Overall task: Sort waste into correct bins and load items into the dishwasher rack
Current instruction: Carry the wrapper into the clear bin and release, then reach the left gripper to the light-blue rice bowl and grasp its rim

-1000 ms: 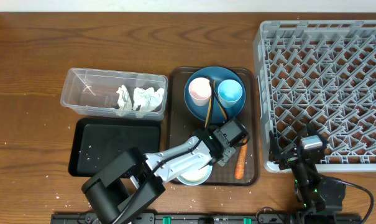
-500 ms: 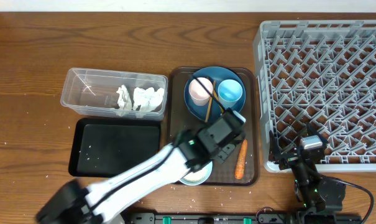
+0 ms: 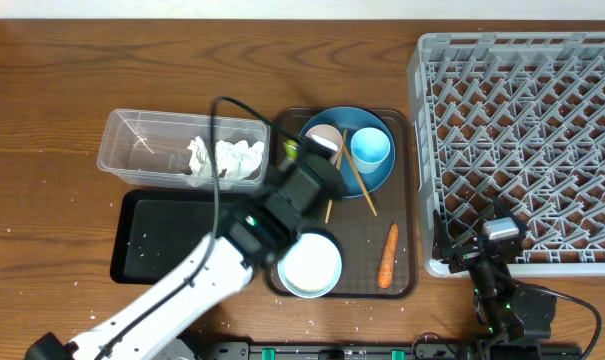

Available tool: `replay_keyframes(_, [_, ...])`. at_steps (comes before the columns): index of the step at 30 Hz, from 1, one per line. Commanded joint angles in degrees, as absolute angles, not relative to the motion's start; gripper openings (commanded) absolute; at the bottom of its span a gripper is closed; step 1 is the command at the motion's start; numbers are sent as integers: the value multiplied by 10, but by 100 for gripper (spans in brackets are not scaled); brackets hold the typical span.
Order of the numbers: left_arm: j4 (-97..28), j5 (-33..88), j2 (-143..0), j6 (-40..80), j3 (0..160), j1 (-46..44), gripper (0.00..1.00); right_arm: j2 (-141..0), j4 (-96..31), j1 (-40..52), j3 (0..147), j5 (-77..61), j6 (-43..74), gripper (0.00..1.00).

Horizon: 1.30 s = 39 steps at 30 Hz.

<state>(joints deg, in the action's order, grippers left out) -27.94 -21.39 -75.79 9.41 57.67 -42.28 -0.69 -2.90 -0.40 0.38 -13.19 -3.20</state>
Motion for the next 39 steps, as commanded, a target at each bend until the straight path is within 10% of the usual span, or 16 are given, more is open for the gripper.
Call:
replay_keyframes(1, [-273, -246, -776, 123, 584, -359, 11, -4, -32, -8, 3, -129, -35, 99])
replay_keyframes(15, [-172, -79, -909, 151, 584, -139, 12, -4, -32, -8, 3, -129, -35, 99])
replay_keyframes(18, [-170, -79, -915, 151, 584, -126, 27, -4, -32, -8, 3, -129, -35, 99])
replay_keyframes(22, [-170, -79, -896, 151, 584, -127, 56, -4, -32, -8, 3, -129, -35, 99])
replay_keyframes(39, [-393, 71, -719, 220, 584, -316, 58, -4, -32, -8, 3, -129, -35, 99])
